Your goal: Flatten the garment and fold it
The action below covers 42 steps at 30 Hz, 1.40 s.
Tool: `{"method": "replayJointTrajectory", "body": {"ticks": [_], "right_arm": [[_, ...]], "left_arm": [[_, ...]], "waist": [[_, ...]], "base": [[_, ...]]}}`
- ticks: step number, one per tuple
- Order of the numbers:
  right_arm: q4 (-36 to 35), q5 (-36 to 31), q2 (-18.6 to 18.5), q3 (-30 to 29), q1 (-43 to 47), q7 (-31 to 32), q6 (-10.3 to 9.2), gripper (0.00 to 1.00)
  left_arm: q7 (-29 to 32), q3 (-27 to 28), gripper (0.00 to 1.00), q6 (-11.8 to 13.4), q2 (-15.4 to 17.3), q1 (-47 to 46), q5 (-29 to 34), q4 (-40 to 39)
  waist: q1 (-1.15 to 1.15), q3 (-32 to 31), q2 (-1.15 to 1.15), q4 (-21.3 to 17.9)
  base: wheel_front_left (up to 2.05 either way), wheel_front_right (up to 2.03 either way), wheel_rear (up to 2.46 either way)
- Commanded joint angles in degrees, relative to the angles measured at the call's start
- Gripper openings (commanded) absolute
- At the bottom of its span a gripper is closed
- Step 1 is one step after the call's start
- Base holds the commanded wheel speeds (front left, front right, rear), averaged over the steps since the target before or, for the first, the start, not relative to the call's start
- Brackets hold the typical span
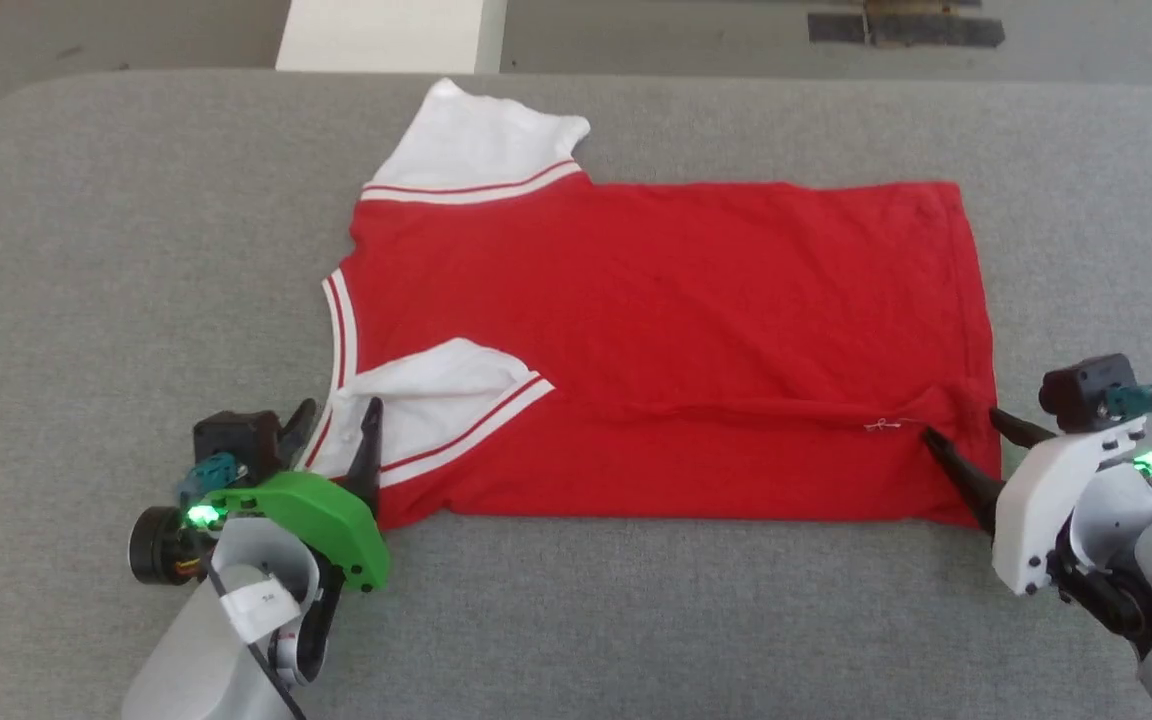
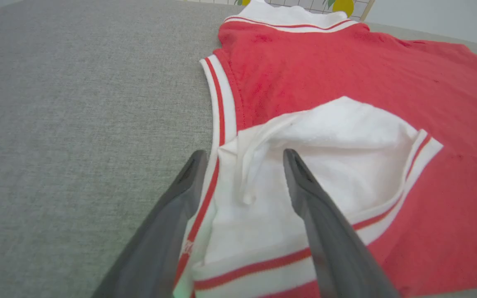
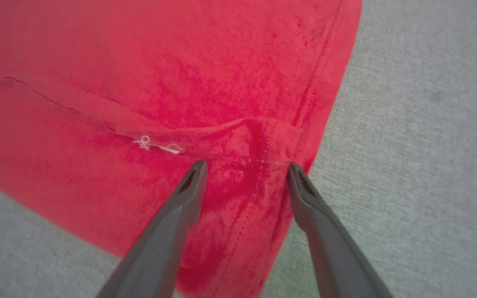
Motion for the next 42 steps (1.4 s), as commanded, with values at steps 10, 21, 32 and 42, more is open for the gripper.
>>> {"method": "replayJointTrajectory", "body": {"ticks": [10,21,32,42], "right_arm": [[-6.4,-15.5,8.8,-14.4,10.6,7.5,-0.10,1.00],[-27.2,-23.0,19.7,-24.1,20.8,18.9,-0.10,1.00],[-33.4,-25.3,20.9,-28.0,22.6,24.8,-0.10,1.00],[-25.0,-29.3,23.6,-31.5,18.2,27.7,-0.10,1.00]], "left_arm": [[1.3,1.6,1.00,3.6,-0.3,8.4,-2.9,-4.8],[16.0,-0.9,1.00,13.4,3.4,13.0,0.1,-12.6],[21.0,-3.5,0.00,8.7,2.9,12.8,-3.0,-12.7],[14.1,-2.4,0.00,8.4,2.4,12.6,-2.5,-18.2]], "waist": [[0.00,-6.0,0.00,0.7],[0.00,-3.2,0.00,-1.2],[0.00,-0.4,0.00,-1.9],[0.00,-1.8,0.00,1.0]], "base": [[0.00,0.00,0.00],[0.00,0.00,0.00],[0.00,0.00,0.00],[0.00,0.00,0.00]]}}
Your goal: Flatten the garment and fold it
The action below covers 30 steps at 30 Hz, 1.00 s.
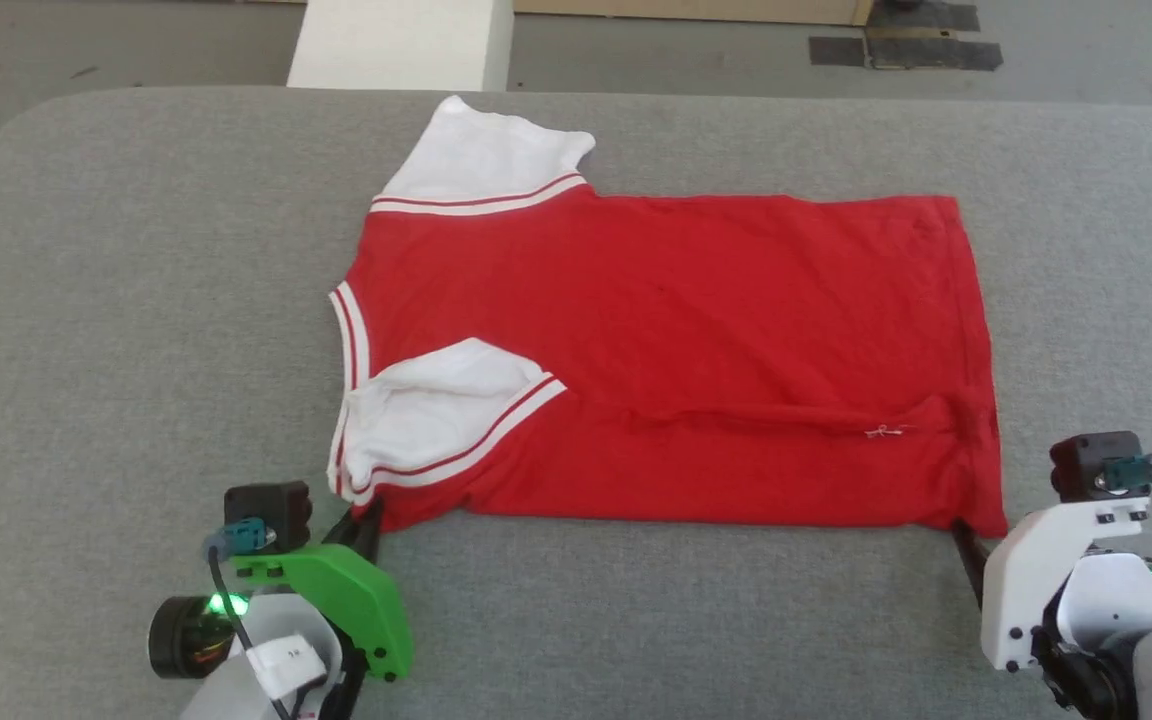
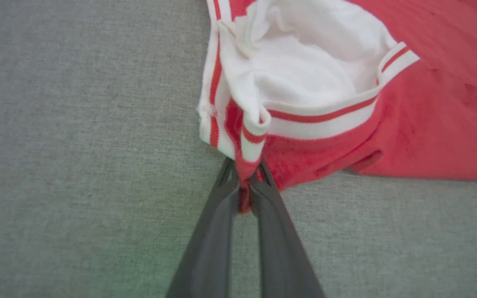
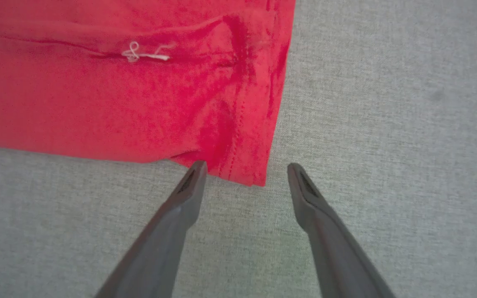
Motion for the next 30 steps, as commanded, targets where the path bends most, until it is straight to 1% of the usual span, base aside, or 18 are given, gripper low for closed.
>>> {"method": "replayJointTrajectory", "body": {"ticks": [1,5,8,9,10,14,19,21,23,25,27,30], "right_arm": [[1.4,-0.6,0.5,-0.4,-1.3,0.2,-0.09,1.00],[6.1,-2.1,1.2,-2.2,-3.3,0.5,-0.09,1.00],[9.2,-1.8,1.6,-2.6,-4.3,1.1,-0.09,1.00],[10.0,-1.7,1.7,-2.5,-4.3,1.5,-0.09,0.71],[11.0,-1.7,1.8,-2.5,-4.3,2.1,-0.09,0.00],[12.5,-1.1,1.8,-3.0,-3.9,2.8,-0.09,0.00],[10.9,0.0,0.5,-4.6,-3.3,2.4,-0.09,0.00],[9.5,0.9,-0.6,-4.6,-2.4,3.1,-0.09,0.00],[7.6,1.8,-1.9,-4.6,-1.4,4.0,-0.09,0.00],[5.5,2.9,-3.1,-4.4,0.1,5.4,-0.09,0.00],[3.0,4.1,-4.4,-4.3,2.2,7.2,-0.09,0.00],[0.3,5.5,-5.1,-4.2,5.1,9.4,-0.09,0.00]], "left_arm": [[-0.6,-0.3,0.00,0.2,-0.2,0.7,0.5,-1.2],[-0.9,-1.0,0.00,0.7,0.2,1.8,1.3,-5.4],[-0.6,-1.4,0.00,1.1,0.5,2.1,1.8,-7.7],[-0.5,-1.4,0.00,1.2,0.6,2.1,1.8,-8.1],[-0.3,-1.5,0.00,1.2,0.8,2.1,1.9,-8.5],[0.1,-1.8,0.00,1.3,1.6,2.1,2.5,-8.7],[0.2,-1.3,0.00,1.2,3.0,3.2,2.1,-8.5],[0.4,-1.1,0.00,1.2,4.1,4.0,2.2,-8.5],[1.7,-1.7,0.00,1.0,5.6,5.0,2.7,-8.9],[2.8,-1.9,0.00,1.0,6.4,6.3,2.3,-9.7],[4.8,-2.5,0.00,0.9,7.6,8.0,2.1,-10.8],[7.6,-3.8,0.00,0.6,8.6,10.3,1.4,-11.9]], "waist": [[0.00,-0.5,0.00,0.9],[0.00,-0.1,0.00,2.1],[0.00,0.7,0.00,2.9],[0.00,0.8,0.00,3.0],[0.00,1.0,0.00,3.1],[0.00,0.7,0.00,3.2],[0.00,-2.0,0.00,2.5],[0.00,-3.5,0.00,2.1],[0.00,-4.8,0.00,1.8],[0.00,-5.9,0.00,1.6],[0.00,-6.7,0.00,1.4],[0.00,-7.1,0.00,1.4]], "base": [[0.00,0.00,0.00],[0.00,0.00,0.00],[0.00,0.00,0.00],[0.00,0.00,0.00],[0.00,0.00,0.00],[0.00,0.00,0.00],[0.00,0.00,0.00],[0.00,0.00,0.00],[0.00,0.00,0.00],[0.00,0.00,0.00],[0.00,0.00,0.00],[0.00,0.00,0.00]]}}
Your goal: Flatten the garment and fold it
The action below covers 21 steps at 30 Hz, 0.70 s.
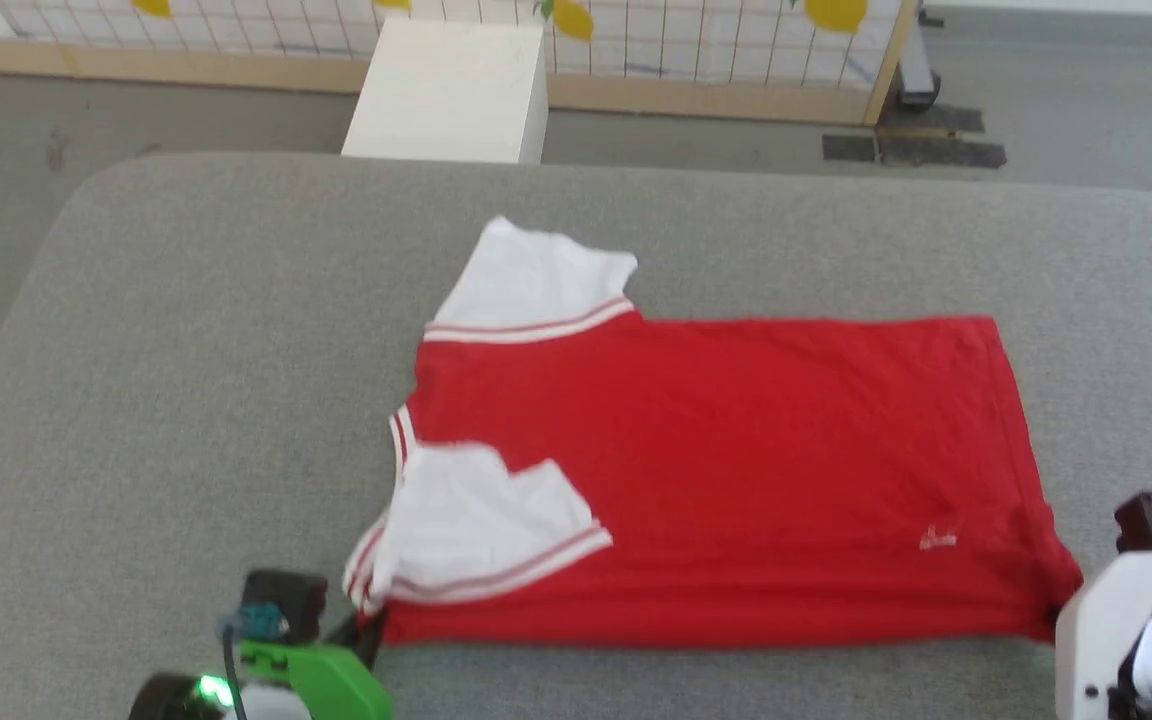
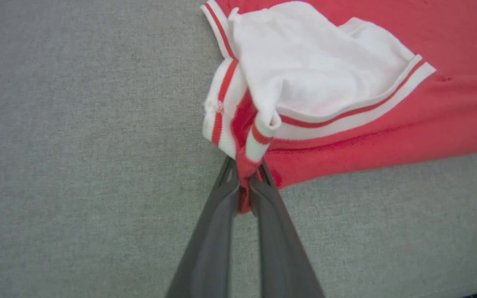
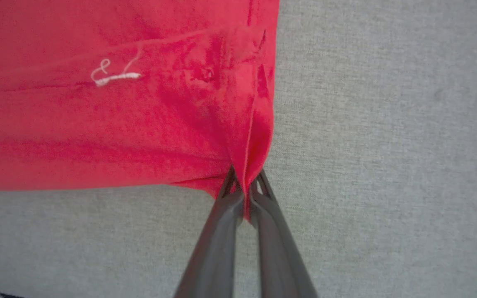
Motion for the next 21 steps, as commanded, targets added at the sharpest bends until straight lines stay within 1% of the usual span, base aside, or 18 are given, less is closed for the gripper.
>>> {"method": "replayJointTrajectory", "body": {"ticks": [1,4,7,8,9,10,11,14,17,20,21], "right_arm": [[-0.8,0.8,-0.2,-0.2,1.9,0.9,-0.11,0.00],[-1.5,1.3,0.3,-0.2,3.7,1.3,-0.11,0.00],[-0.6,1.2,1.6,-0.3,4.5,0.9,-0.11,0.00],[-0.1,1.0,1.8,-0.2,4.6,0.6,-0.11,0.00],[0.7,0.6,2.0,-0.3,4.6,0.0,-0.11,0.00],[1.3,0.1,2.1,-0.2,4.4,-0.7,-0.11,0.87],[1.9,-0.2,2.3,-0.2,4.1,-1.8,-0.11,1.00],[2.5,0.0,2.3,0.3,2.9,-5.9,-0.11,1.00],[1.6,0.0,2.1,-0.7,0.9,-13.5,-0.11,1.00],[-0.3,-0.1,2.6,-0.1,-0.1,-20.9,-0.11,1.00],[-1.4,-0.2,2.7,0.6,-0.3,-24.3,-0.11,1.00]], "left_arm": [[0.7,-0.3,0.00,-0.1,0.7,1.6,-0.6,-0.1],[1.3,-1.2,0.00,-0.5,0.1,2.9,-1.4,0.3],[0.5,-1.9,0.00,-0.9,-0.9,2.9,-1.6,2.3],[-0.3,-2.0,0.16,-1.1,-1.2,2.7,-1.5,3.1],[-1.3,-2.1,1.00,-1.3,-1.6,2.3,-1.2,4.3],[-2.0,-2.3,1.00,-1.5,-1.9,2.1,-1.0,5.3],[-3.0,-2.5,1.00,-1.7,-2.2,1.7,-0.6,6.4],[-6.5,-2.1,1.00,-1.8,-2.7,0.7,0.4,8.1],[-11.6,-0.3,1.00,-1.5,-3.0,-0.2,0.8,8.0],[-17.2,0.9,1.00,-1.7,-2.6,-1.4,2.4,6.9],[-19.5,1.3,1.00,-1.8,-2.5,-1.8,2.9,6.3]], "waist": [[0.00,-0.6,0.00,-0.4],[0.00,-0.2,0.00,-0.4],[0.00,0.2,0.00,-0.3],[0.00,0.2,0.00,-0.3],[0.00,0.2,0.00,-0.3],[0.00,0.2,0.00,-0.3],[0.00,0.1,0.00,-0.2],[0.00,-0.4,0.00,-0.1],[0.00,-1.3,0.00,0.0],[0.00,-2.0,0.00,0.0],[0.00,-2.1,0.00,-0.1]], "base": [[0.00,0.00,0.00],[0.00,0.00,0.00],[0.00,0.00,0.00],[0.00,0.00,0.00],[0.00,0.00,0.00],[0.00,0.00,0.00],[0.00,0.00,0.00],[0.00,0.00,0.00],[0.00,0.00,0.00],[0.00,0.00,0.00],[0.00,0.00,0.00]]}}
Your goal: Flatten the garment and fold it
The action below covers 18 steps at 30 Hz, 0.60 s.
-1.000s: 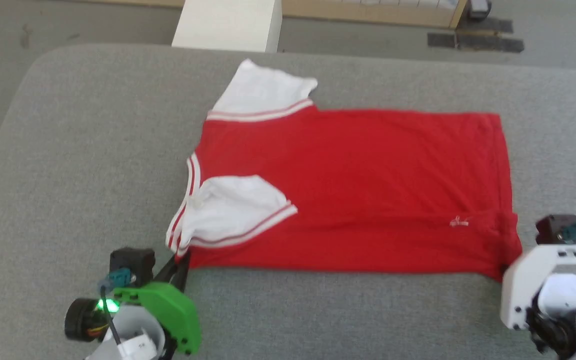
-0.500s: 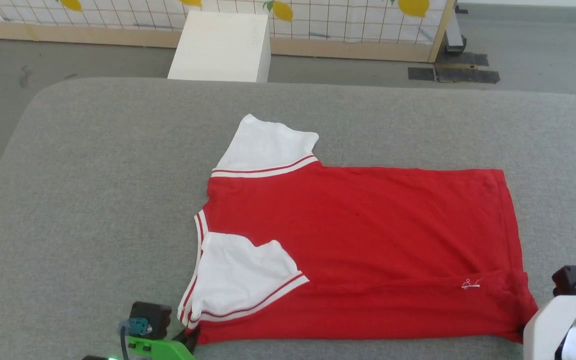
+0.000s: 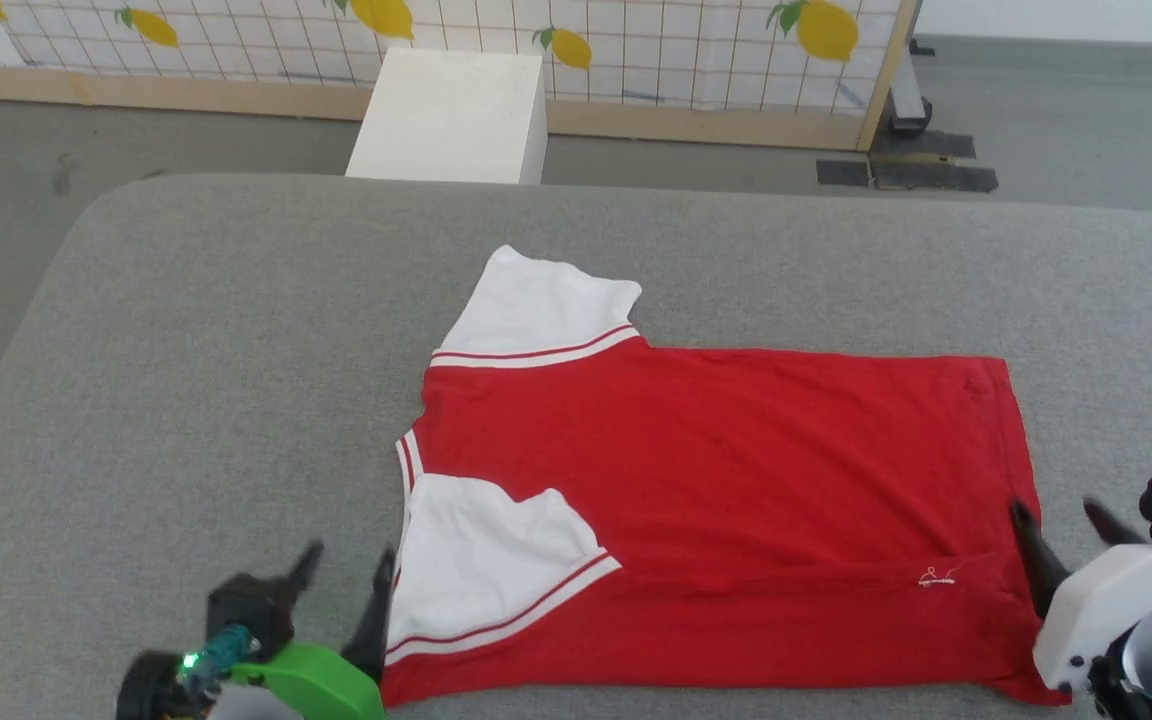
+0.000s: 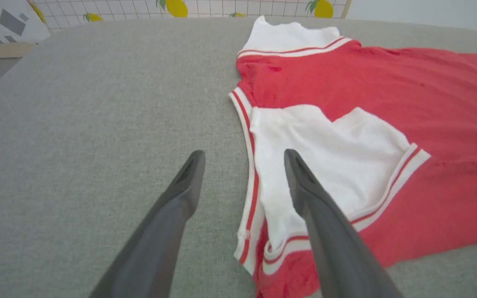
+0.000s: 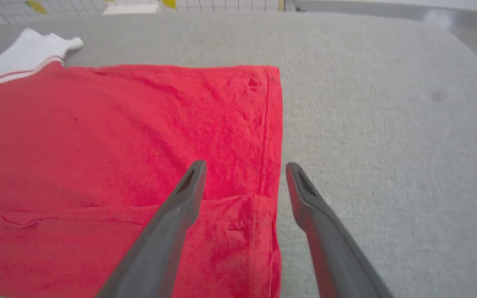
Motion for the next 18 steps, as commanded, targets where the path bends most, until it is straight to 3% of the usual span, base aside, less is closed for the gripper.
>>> {"method": "replayJointTrajectory", "body": {"ticks": [1,6,12,18], "right_arm": [[-1.1,-0.4,0.3,0.6,-0.8,-3.5,-0.09,1.00],[-3.0,-3.9,1.0,1.6,-0.8,-18.6,-0.09,1.00],[-3.3,-5.3,2.3,3.4,-1.7,-28.2,-0.09,1.00],[-3.9,-6.2,3.6,4.7,-4.1,-31.1,-0.09,1.00]], "left_arm": [[-2.3,0.6,1.00,0.0,0.3,-1.5,1.1,-0.7],[-8.4,2.8,1.00,0.5,-0.4,-4.1,2.8,-3.1],[-9.4,3.4,1.00,0.1,0.3,-10.1,6.0,-5.5],[-3.2,2.1,1.00,-5.2,3.2,-22.1,6.9,-3.5]], "waist": [[0.00,-0.3,0.00,-0.1],[0.00,0.6,0.00,-1.4],[0.00,4.7,0.00,-4.7],[0.00,11.8,0.00,-9.4]], "base": [[0.00,0.00,0.00],[0.00,0.00,0.00],[0.00,0.00,0.00],[0.00,0.00,0.00]]}}
